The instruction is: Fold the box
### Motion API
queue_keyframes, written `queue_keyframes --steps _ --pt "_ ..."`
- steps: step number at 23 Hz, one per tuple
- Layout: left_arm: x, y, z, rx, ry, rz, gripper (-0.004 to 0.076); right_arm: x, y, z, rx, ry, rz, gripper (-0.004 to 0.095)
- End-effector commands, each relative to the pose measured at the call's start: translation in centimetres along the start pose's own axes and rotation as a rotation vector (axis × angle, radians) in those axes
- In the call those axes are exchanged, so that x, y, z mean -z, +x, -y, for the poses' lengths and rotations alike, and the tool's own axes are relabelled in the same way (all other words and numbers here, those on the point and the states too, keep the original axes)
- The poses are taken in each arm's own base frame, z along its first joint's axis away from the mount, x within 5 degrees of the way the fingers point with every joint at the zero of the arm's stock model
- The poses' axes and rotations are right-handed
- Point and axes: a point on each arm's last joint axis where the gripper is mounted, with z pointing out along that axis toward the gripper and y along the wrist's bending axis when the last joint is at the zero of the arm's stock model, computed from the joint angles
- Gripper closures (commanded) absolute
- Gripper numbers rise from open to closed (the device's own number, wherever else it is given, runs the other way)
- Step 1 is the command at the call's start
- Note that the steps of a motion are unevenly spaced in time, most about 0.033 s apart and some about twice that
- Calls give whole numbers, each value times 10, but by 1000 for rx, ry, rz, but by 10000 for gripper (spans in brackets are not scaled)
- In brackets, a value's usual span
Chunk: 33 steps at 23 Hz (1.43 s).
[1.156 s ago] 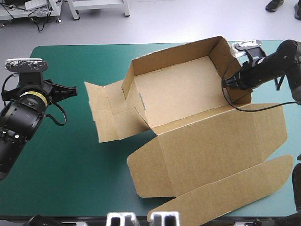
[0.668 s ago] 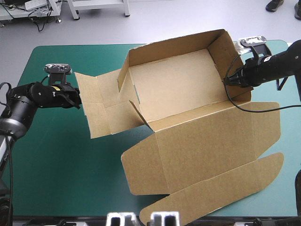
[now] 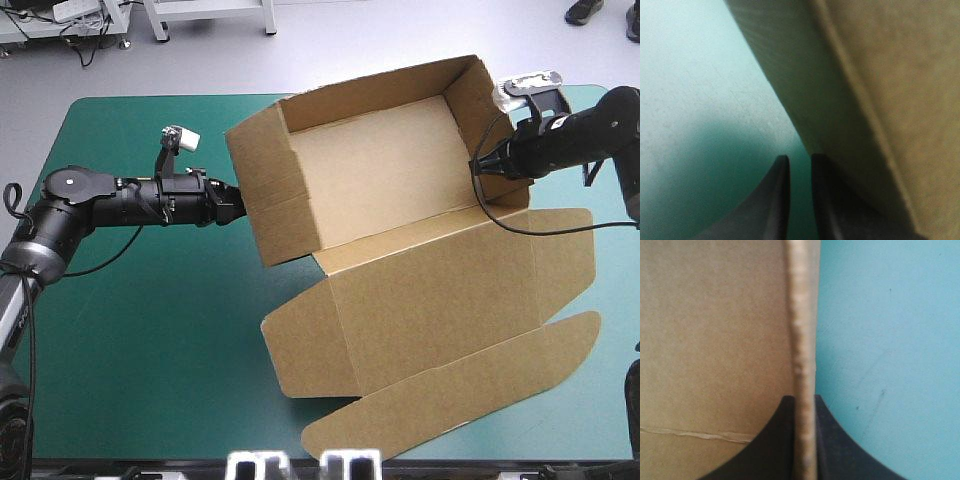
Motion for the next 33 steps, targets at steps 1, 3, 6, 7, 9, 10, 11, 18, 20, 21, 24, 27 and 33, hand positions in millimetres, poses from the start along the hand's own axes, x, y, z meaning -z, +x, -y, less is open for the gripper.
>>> queue_keyframes --steps 1,3,6,7,9,10,11,18,20,21,24,27,33 --pt "9 -14 22 -25 77 99 516 18 -14 -14 3 12 140 927" --pt "10 -14 23 -22 97 103 485 16 -16 -18 11 19 152 927" --pt "10 -15 26 -24 125 113 463 15 -19 -21 11 48 164 927" --pt "10 -16 27 -24 140 125 461 14 -20 -23 9 63 172 926" --pt "11 -17 31 -25 180 138 461 13 -22 -25 4 68 182 927" --pt "12 -19 33 -27 205 159 457 13 -22 -25 -2 70 188 927" --pt "13 -21 36 -29 238 177 450 13 -23 -25 -11 72 198 927" --pt "14 -27 35 -28 224 250 276 11 -26 -33 -10 85 209 927" --pt "11 -33 27 -7 117 295 258 8 -29 -40 -10 118 223 927" --pt "9 -34 26 -2 73 303 258 6 -30 -42 -6 127 226 927" --pt "-1 -46 27 -19 -146 306 258 -13 -32 -46 -34 107 188 926" --pt "-10 -53 37 -36 -286 289 258 -30 -35 -50 -56 90 180 927" --pt "-20 -55 45 -55 -449 196 258 -35 -40 -57 -62 84 223 927"
